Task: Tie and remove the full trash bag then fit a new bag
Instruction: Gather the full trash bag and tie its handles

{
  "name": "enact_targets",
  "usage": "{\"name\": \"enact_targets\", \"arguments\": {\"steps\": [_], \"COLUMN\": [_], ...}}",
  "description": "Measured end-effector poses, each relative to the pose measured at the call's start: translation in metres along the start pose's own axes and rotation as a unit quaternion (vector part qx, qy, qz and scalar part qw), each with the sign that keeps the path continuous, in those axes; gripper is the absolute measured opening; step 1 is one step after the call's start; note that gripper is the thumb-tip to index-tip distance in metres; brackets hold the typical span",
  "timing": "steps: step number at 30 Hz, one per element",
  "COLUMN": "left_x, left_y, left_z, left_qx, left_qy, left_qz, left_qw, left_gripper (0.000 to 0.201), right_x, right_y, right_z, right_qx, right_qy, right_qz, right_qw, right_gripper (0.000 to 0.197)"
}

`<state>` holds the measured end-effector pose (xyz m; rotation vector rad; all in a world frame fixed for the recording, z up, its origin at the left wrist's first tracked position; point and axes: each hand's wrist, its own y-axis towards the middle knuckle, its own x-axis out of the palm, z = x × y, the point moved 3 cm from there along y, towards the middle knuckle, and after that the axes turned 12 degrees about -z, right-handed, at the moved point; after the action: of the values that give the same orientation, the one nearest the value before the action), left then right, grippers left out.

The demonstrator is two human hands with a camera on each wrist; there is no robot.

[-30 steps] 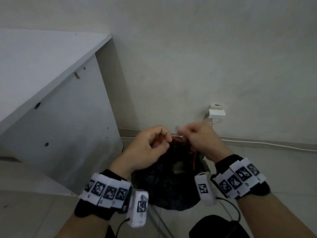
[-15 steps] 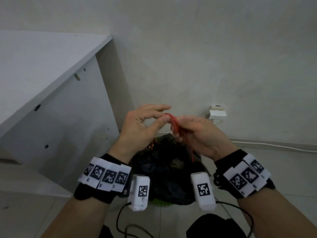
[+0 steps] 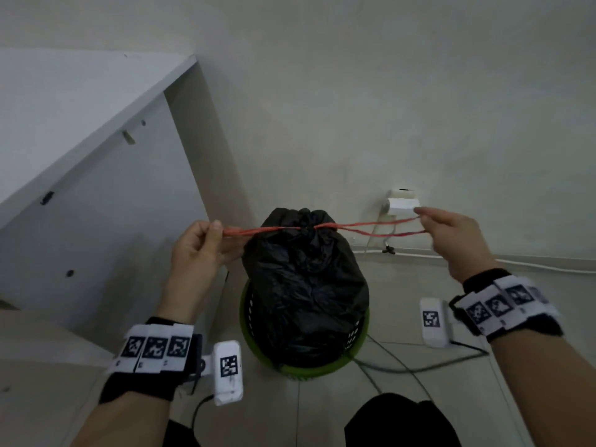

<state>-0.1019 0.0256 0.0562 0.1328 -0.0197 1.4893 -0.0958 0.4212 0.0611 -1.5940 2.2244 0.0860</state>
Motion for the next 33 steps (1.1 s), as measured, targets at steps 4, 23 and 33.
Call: {"name": "enact_targets", "arguments": {"steps": [4,23,33], "left_x": [0.021,0.053,0.069], "left_y": [0.002,0.007,0.0], "left_z": [0.008,-0.005,0.001], "left_qx": [-0.023,-0.055,0.183], "left_qy": [-0.002,0.455,0.483], "left_qz": [-0.061,-0.212,-0.217], "left_qw": [0.998,0.863,0.828], "left_gripper": [0.028,0.028,0.033], "right_x": [0.046,0.145,0.136], "right_y": [-0.042,-0.072,-0.069], "right_z": [-0.033,-0.047,-0.042], "right_qx": [-0.147,-0.389,-0.185], "right_qy": [-0.255,-0.372,-0.214], "right_qz": [-0.05,-0.077,-0.284], "right_qw": [0.954,0.839,0.916], "right_gripper": [0.076,0.041,0.04]}}
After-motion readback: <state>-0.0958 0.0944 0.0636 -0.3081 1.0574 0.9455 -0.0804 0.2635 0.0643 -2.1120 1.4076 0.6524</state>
